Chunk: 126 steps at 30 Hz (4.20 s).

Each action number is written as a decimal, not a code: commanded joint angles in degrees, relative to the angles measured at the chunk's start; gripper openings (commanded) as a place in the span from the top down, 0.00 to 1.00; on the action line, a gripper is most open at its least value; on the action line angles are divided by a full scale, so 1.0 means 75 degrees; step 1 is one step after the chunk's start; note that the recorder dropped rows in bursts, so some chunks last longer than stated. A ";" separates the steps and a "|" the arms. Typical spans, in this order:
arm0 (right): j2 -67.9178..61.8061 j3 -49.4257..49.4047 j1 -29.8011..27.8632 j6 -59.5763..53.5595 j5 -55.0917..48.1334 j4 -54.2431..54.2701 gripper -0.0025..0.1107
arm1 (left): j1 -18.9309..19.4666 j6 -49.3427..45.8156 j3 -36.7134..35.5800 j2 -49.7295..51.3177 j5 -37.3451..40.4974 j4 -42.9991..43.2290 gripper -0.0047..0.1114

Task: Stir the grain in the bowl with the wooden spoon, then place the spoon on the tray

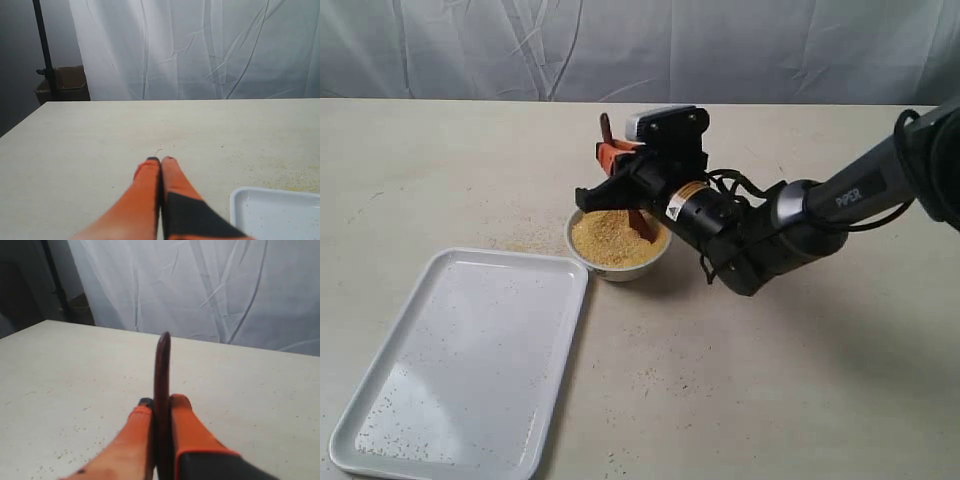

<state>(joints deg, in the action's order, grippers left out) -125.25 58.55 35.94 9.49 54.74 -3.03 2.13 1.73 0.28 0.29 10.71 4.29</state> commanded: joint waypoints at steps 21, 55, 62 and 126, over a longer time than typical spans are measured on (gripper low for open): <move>0.0499 0.0003 0.0635 0.0580 -0.0007 -0.0531 0.98 | 0.0006 0.0023 -0.0038 -0.0039 -0.0047 -0.0026 0.96; 0.2214 0.2686 0.1189 0.0412 -0.9168 0.1656 0.98 | 0.0006 0.0023 -0.0038 -0.0039 -0.0047 -0.0026 0.96; 0.0803 0.2987 0.2956 0.0412 -0.8673 0.3903 0.96 | 0.0006 0.0023 -0.0038 -0.0039 -0.0047 -0.0026 0.96; 1.6700 -0.5261 -0.2653 0.1140 -1.0823 -0.2397 0.98 | 0.0006 0.0023 -0.0038 -0.0039 -0.0047 -0.0026 0.96</move>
<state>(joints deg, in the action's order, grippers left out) -0.70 20.54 16.27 18.10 -27.87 -20.14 2.13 1.73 0.28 0.29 10.71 4.29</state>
